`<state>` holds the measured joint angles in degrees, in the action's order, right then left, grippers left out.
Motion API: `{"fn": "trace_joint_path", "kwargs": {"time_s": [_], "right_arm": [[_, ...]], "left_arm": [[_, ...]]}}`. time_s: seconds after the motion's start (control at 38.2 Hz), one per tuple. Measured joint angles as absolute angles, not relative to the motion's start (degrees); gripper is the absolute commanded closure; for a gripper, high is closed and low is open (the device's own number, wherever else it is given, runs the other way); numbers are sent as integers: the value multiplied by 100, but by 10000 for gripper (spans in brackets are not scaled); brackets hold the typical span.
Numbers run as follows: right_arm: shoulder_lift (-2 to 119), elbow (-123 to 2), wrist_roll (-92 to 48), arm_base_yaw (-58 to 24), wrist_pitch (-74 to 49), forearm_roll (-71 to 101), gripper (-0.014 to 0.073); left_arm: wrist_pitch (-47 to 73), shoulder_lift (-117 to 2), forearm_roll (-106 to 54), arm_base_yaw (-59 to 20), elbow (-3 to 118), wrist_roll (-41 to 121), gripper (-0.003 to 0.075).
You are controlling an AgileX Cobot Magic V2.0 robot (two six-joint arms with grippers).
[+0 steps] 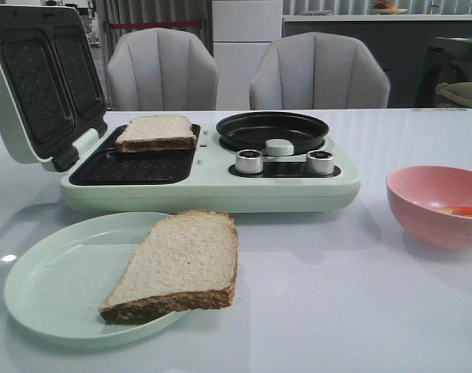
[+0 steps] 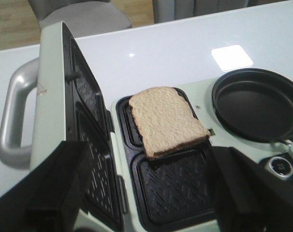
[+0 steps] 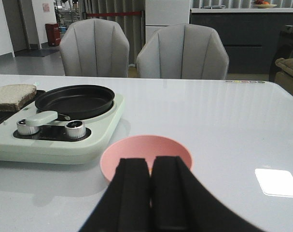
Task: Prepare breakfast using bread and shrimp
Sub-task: 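Withdraw the left gripper away from the breakfast maker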
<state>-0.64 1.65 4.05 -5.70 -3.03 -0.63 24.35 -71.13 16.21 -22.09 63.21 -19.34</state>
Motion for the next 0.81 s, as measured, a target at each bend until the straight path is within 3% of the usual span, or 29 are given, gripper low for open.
{"fn": "trace_joint_path", "kwargs": {"time_s": [0.52, 0.81], "right_arm": [[-64, 165, 405, -570, -303, -63, 450], [-64, 165, 405, -570, -303, -63, 450]], "left_arm": [[2256, -4231, 719, -2209, 4014, -1938, 192], [2978, -2468, 482, -2209, 3521, -1786, 192]]}}
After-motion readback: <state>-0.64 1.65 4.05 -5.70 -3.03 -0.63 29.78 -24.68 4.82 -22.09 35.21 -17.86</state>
